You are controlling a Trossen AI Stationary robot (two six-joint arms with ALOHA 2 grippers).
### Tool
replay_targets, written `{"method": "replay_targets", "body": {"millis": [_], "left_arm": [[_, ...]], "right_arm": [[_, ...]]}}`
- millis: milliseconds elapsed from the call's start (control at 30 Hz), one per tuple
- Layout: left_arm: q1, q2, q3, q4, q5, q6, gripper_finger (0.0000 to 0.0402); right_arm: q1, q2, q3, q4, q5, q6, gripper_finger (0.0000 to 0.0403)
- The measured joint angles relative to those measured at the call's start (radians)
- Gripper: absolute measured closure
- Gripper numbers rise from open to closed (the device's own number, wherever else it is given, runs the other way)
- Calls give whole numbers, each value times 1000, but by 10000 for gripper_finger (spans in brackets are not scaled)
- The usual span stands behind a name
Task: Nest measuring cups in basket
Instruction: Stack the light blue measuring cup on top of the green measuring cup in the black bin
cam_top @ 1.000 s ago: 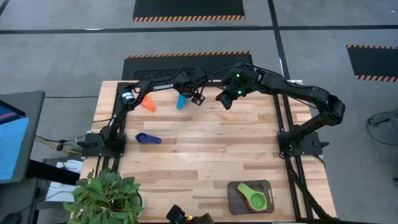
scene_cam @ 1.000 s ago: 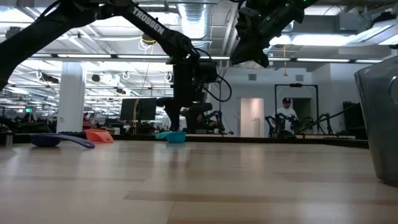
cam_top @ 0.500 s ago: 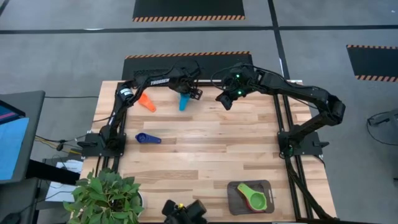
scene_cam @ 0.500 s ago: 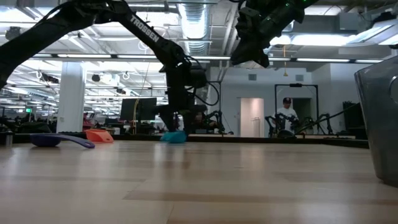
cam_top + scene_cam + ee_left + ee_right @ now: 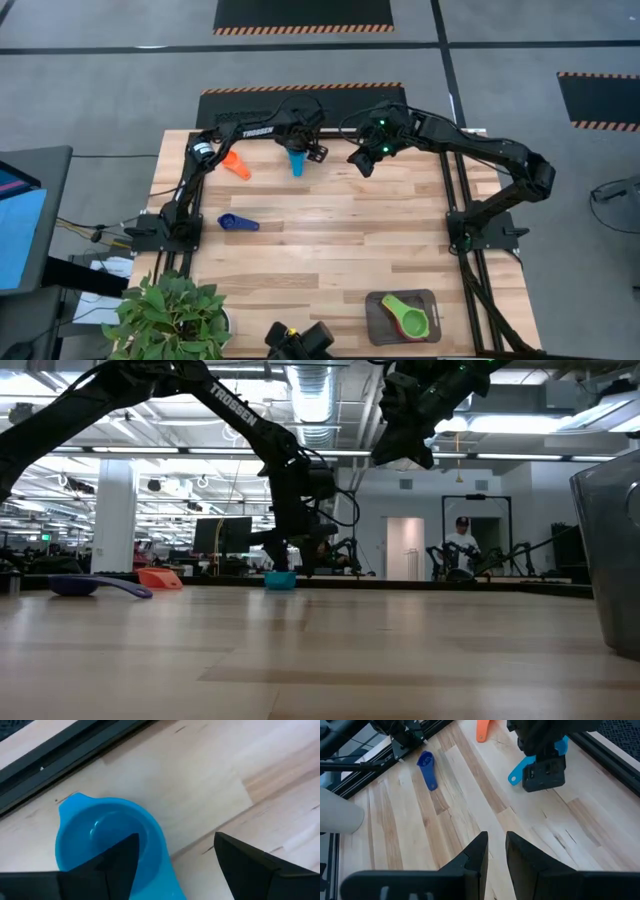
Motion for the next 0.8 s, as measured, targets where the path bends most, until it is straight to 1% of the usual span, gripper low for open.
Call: {"method": "replay_targets", "body": {"millis": [100, 267, 433, 467, 600, 733, 800], "left_arm": [[1, 0, -3, 4, -6, -14, 155], [11, 11, -3, 11, -59, -17, 162], [18, 48, -2, 3, -33, -11, 190], [18, 52, 1, -8, -12, -11, 198], [17, 57, 18, -13, 5, -14, 247], [13, 59, 24, -9, 54, -12, 317], [11, 59, 25, -15, 101, -17, 360]], "right_arm": [[0, 0, 0, 0, 0, 0, 310], [0, 0, 0, 0, 0, 0, 310], [7, 0, 0, 0, 1, 0, 310], [10, 0, 0, 1, 0, 0, 310], [22, 0, 0, 1, 1, 0, 310], [34, 0, 0, 2, 1, 0, 310], [41, 0, 0, 0, 2, 1, 310]]}}
